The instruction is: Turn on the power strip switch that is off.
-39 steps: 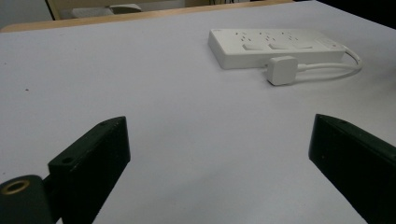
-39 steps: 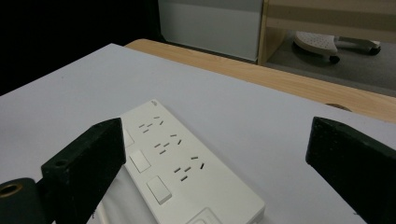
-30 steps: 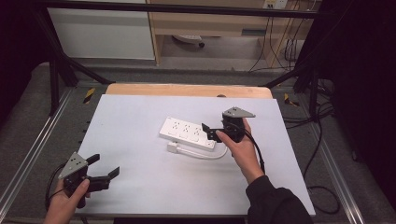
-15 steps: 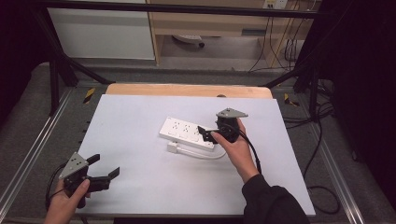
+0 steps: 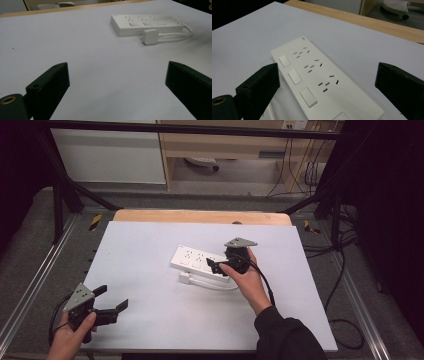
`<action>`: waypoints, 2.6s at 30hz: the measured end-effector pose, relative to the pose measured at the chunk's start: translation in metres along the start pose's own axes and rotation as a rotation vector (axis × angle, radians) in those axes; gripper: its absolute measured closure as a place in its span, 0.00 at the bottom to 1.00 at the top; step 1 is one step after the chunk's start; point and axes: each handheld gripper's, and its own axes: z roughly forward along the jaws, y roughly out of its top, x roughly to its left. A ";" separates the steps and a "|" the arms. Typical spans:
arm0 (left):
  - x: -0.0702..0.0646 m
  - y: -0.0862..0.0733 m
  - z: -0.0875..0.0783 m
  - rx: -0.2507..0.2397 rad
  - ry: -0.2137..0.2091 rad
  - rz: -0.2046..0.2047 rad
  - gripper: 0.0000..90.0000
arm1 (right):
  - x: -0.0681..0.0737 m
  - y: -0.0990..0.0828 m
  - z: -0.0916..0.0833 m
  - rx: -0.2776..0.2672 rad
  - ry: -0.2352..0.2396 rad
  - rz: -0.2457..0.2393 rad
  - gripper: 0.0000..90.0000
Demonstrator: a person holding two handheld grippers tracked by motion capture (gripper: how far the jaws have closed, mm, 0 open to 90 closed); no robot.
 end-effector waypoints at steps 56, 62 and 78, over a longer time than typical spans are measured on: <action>0.000 0.000 0.000 0.000 -0.002 0.001 0.06 | 0.015 -0.022 0.029 0.043 0.063 -0.097 0.99; 0.000 0.000 0.000 0.000 -0.002 0.001 0.06 | 0.015 -0.024 0.029 0.055 0.064 -0.103 1.00; 0.000 0.000 0.000 0.000 0.000 0.005 0.06 | 0.013 -0.034 0.029 0.057 0.052 -0.098 1.00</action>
